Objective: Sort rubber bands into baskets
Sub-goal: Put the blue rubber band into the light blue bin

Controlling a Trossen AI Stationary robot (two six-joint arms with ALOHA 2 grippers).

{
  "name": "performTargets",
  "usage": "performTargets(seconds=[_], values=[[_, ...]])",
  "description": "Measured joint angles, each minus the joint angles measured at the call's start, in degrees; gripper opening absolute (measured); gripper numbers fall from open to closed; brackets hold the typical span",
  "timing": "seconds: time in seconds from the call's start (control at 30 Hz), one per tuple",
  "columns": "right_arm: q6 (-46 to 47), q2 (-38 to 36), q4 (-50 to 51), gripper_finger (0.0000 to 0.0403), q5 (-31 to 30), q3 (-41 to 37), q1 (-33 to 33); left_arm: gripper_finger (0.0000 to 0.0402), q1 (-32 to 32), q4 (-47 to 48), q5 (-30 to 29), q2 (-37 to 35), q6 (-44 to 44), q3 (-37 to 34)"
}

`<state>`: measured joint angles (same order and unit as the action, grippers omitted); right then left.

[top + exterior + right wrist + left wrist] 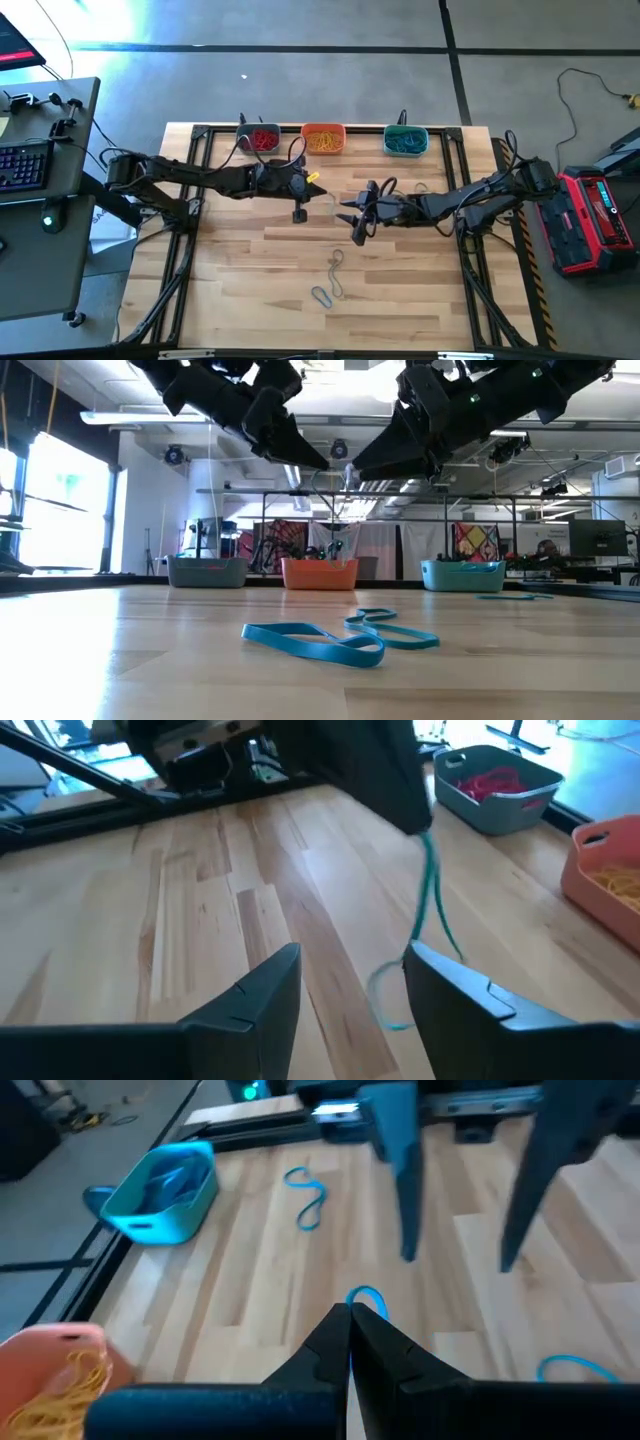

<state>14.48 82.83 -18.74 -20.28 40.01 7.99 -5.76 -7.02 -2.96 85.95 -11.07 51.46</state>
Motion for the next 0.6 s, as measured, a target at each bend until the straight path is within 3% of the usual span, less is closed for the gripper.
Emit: performTargets(seconds=[0.6], values=[[-5.82, 0.04, -3.64, 0.0161, -0.76, 0.00, -0.22, 0.0000, 3.56, -6.48, 1.25, -0.04, 1.51, -0.04]])
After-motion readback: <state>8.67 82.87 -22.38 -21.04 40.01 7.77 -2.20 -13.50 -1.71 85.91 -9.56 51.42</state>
